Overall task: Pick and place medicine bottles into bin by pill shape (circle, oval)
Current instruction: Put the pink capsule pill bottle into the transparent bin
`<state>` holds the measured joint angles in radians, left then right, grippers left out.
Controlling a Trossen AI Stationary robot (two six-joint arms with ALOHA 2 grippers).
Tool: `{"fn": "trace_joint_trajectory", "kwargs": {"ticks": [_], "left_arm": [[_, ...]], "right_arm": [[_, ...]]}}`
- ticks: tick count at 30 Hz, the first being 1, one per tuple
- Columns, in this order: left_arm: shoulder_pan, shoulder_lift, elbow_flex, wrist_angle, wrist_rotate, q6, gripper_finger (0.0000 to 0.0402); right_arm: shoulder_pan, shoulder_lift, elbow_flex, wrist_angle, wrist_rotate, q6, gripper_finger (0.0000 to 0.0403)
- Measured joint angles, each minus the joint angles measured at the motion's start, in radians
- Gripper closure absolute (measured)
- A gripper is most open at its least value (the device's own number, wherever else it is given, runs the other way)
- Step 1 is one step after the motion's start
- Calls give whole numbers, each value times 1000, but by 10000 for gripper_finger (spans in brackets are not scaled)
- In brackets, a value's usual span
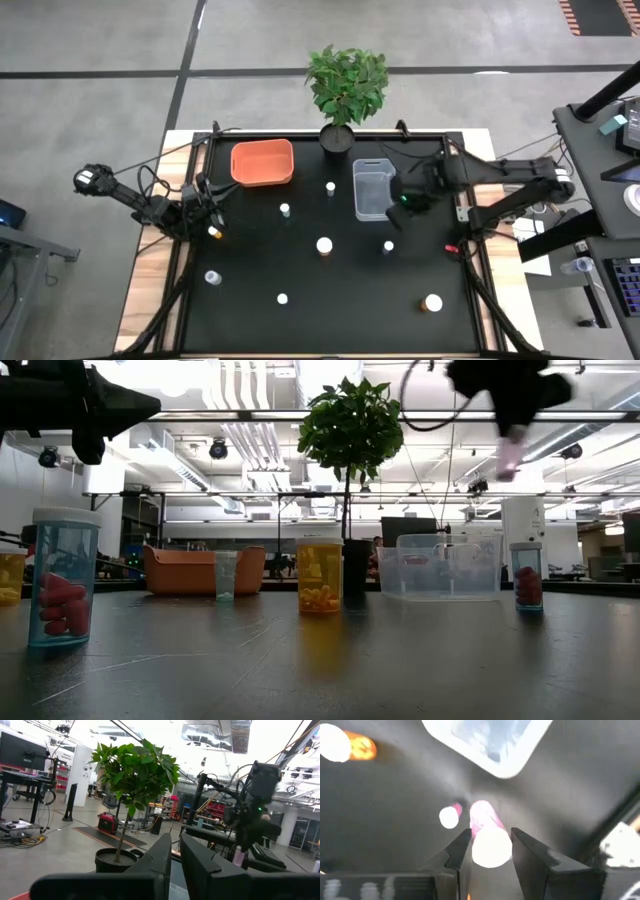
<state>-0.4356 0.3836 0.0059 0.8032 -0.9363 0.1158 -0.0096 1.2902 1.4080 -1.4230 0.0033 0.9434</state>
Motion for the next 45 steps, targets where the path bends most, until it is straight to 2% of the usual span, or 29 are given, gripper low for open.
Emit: {"fn": "trace_joint_trajectory", "kwargs": {"ticks": [11, 19, 29, 45], "left_arm": [[0, 0, 0, 0, 0, 0, 377], [0, 0, 0, 0, 0, 1, 377], [0, 0, 0, 0, 0, 1, 377], [0, 0, 0, 0, 0, 1, 377]], "right_arm": [[-245, 274, 236, -4, 7, -482, 290], [-354, 408, 273, -1, 87, -729, 289], [-387, 479, 246, 65, 129, -856, 288], [-403, 479, 61, 255, 132, -942, 287]]}}
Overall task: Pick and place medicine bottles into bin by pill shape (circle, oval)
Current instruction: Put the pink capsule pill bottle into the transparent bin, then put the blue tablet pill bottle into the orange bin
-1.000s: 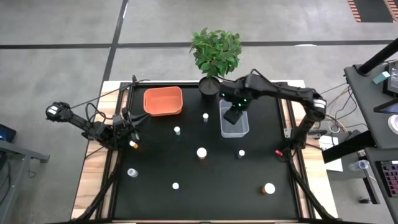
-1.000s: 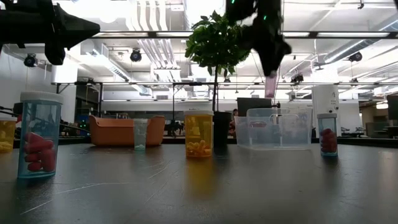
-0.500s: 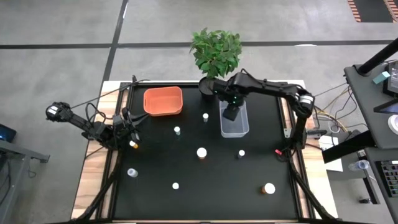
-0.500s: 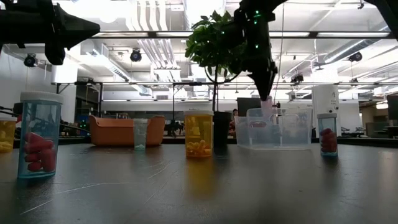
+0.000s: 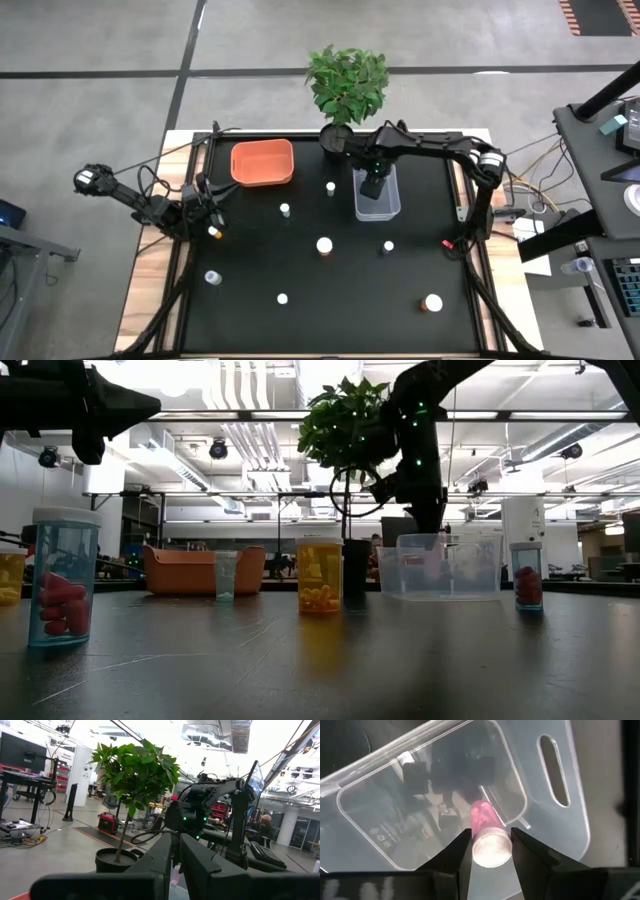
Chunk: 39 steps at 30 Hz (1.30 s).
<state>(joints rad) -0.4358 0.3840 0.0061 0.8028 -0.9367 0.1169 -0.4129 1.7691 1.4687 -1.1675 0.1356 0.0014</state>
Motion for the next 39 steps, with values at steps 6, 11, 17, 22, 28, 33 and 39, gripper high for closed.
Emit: {"fn": "trace_joint_trajectory", "kwargs": {"ticks": [6, 11, 17, 22, 28, 33, 39], "left_arm": [[0, 0, 0, 0, 0, 0, 377], [0, 0, 0, 0, 0, 0, 377], [0, 0, 0, 0, 0, 0, 377], [0, 0, 0, 0, 0, 0, 377], [0, 0, 0, 0, 0, 0, 377], [0, 0, 0, 13, 34, -7, 377], [0, 20, 18, 53, 229, -25, 377]], "right_arm": [[-3, 0, -35, 16, 55, -23, 284], [-2, 0, -40, 30, 50, -24, 267], [-5, 0, -40, 30, 50, -24, 263], [-5, -17, -36, 29, 57, -21, 263], [0, -98, -34, 29, 60, -8, 262], [47, -221, -78, 53, 60, 39, 262], [149, -465, -294, 255, 59, 86, 271]]}}
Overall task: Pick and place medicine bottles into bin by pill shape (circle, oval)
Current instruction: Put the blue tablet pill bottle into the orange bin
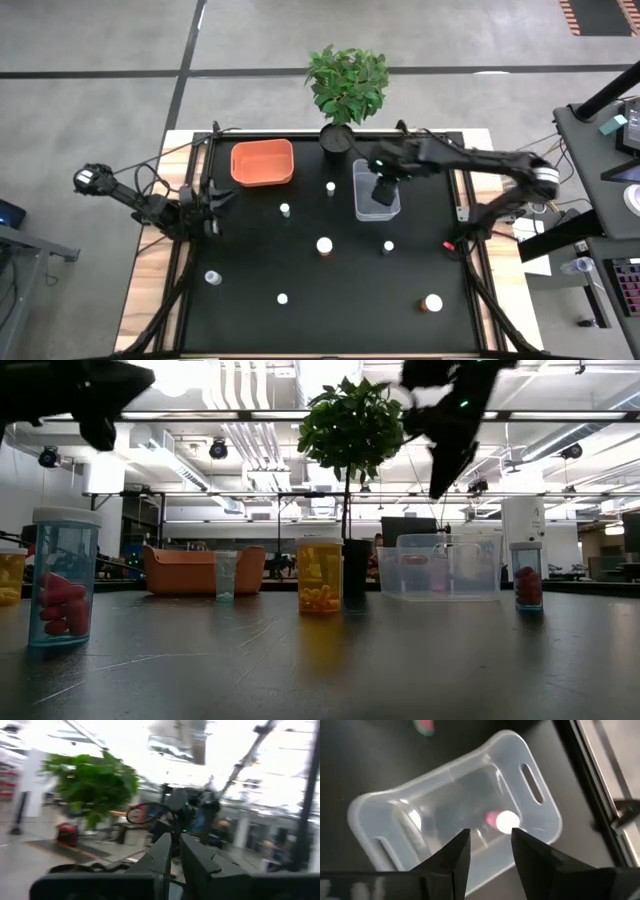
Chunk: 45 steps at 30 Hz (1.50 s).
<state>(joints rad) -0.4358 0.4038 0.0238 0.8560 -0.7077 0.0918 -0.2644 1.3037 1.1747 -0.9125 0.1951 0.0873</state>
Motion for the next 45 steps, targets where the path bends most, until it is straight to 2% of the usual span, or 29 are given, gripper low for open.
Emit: {"fn": "trace_joint_trajectory", "kwargs": {"ticks": [7, 12, 18, 22, 28, 34, 40, 45], "left_arm": [[0, 111, 92, 35, 41, -50, 377], [0, 280, 207, 52, 19, -117, 377], [0, 496, 360, 20, -35, -283, 377], [0, 600, 469, -69, -47, -406, 377], [14, 700, 632, -361, -62, -633, 377], [44, 758, 819, -811, -34, -926, 377], [77, 838, 1021, -1348, 172, -1305, 377], [89, 926, 1105, -1673, 434, -1546, 377]], "right_arm": [[130, -326, -312, 341, 0, -7, 288], [206, -530, -502, 556, 0, -59, 301], [246, -710, -651, 773, -12, -133, 319], [253, -796, -709, 815, -22, -168, 330], [252, -886, -769, 820, -97, -177, 342], [252, -960, -791, 822, -99, -219, 344], [252, -1021, -758, 811, -99, -257, 344], [252, -1052, -757, 815, -98, -256, 344]]}}
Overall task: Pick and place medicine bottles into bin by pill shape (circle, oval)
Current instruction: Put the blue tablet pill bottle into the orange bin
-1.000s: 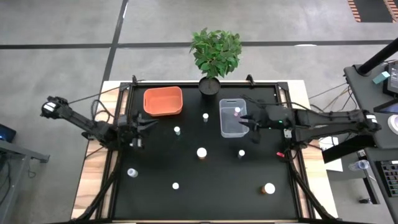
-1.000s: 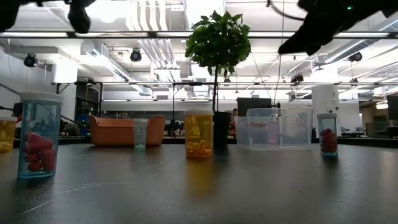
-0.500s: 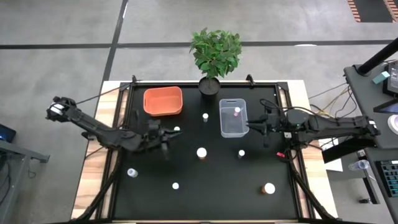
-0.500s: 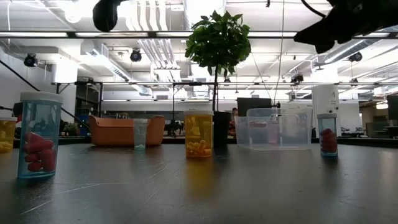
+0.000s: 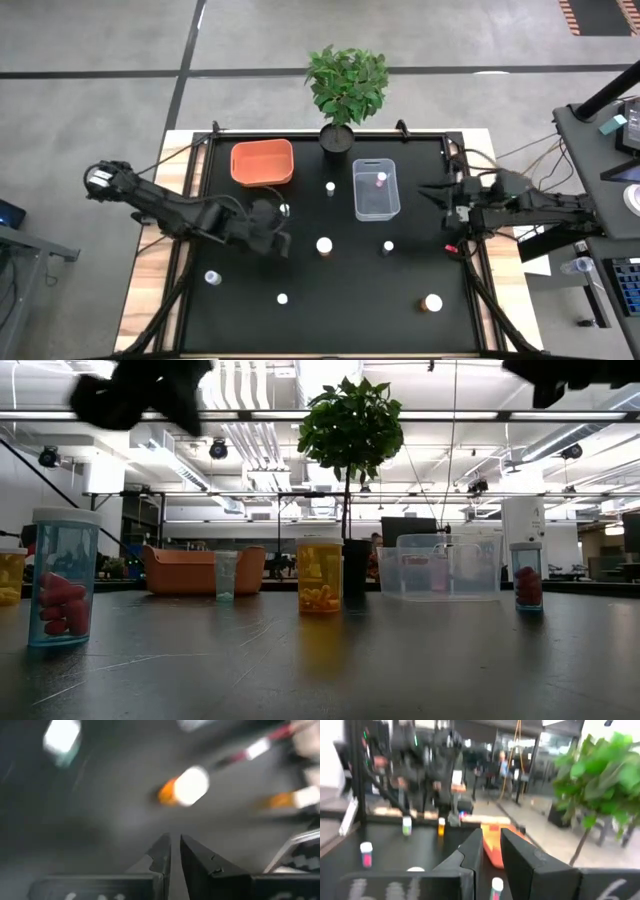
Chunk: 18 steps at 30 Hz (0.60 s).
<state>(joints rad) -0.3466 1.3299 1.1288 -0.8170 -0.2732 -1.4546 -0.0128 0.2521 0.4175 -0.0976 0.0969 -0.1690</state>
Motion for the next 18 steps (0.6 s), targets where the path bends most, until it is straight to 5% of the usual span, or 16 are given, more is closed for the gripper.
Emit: {"fn": "trace_joint_trajectory", "kwargs": {"ticks": [6, 11, 15, 18], "left_arm": [[0, 81, 4, 39, 323, -88, 378], [-34, 205, 121, 159, 508, 6, 398], [-93, 325, 305, 39, 529, 119, 401], [-140, 412, 451, -104, 438, 282, 401]], "right_arm": [[0, -3, -1, -2, -1, 2, 344], [0, 4, -1, 13, 0, 1, 344], [0, 5, 0, 33, 0, 1, 344], [0, 5, -1, 32, 0, 12, 344]]}}
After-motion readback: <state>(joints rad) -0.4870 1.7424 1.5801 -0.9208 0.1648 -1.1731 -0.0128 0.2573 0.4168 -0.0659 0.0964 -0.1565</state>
